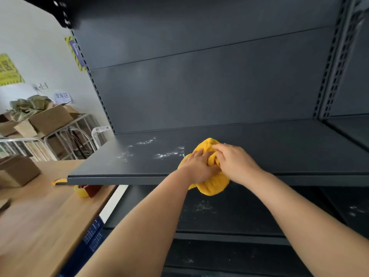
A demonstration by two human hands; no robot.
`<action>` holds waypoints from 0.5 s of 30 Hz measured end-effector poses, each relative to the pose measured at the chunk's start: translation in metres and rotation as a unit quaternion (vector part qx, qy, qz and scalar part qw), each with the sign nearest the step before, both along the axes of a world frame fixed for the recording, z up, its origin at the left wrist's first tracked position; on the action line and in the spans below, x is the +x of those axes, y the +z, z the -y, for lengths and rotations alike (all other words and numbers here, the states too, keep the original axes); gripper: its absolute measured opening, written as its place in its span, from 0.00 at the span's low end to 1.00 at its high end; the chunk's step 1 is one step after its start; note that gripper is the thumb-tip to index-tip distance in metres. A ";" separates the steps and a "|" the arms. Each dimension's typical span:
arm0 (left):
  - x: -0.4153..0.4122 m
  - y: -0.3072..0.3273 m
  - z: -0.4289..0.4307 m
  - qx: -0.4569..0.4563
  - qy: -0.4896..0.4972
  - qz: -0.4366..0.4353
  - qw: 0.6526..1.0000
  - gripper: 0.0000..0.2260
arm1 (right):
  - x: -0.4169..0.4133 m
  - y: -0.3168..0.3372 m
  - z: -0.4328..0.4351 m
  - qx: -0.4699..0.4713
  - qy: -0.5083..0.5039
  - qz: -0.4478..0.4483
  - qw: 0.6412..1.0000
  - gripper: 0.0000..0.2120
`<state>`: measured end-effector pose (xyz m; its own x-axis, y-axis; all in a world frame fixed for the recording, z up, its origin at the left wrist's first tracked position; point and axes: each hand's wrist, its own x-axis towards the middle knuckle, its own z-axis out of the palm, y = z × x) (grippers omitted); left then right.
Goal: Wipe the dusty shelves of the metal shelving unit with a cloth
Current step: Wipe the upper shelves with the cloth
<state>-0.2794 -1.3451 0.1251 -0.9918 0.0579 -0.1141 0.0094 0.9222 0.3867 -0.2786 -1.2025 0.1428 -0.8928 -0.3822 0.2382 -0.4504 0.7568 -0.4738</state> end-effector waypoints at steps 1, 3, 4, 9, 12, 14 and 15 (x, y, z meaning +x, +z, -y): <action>0.000 0.006 0.008 0.098 0.001 0.015 0.995 0.31 | 0.000 0.001 0.013 -0.003 0.004 0.006 1.000 0.19; 0.001 0.017 0.034 0.275 0.039 0.004 0.961 0.31 | 0.000 0.000 0.036 0.005 0.006 0.037 0.999 0.22; 0.001 0.019 0.053 0.298 0.074 -0.033 0.951 0.29 | -0.001 -0.002 0.046 0.029 0.004 0.063 0.998 0.25; 0.000 0.010 0.157 -0.030 0.242 -0.149 0.958 0.17 | -0.003 -0.022 0.090 0.229 -0.061 0.112 0.965 0.46; 0.000 0.003 0.188 -0.106 0.209 -0.126 0.964 0.13 | -0.011 -0.024 0.113 0.205 -0.058 0.084 0.973 0.46; -0.006 -0.003 0.198 -0.128 0.186 -0.133 0.965 0.11 | -0.019 -0.021 0.127 0.178 -0.043 0.094 0.979 0.46; -0.009 -0.003 0.200 -0.133 0.181 -0.142 0.964 0.09 | -0.023 -0.019 0.134 0.165 -0.038 0.099 0.981 0.46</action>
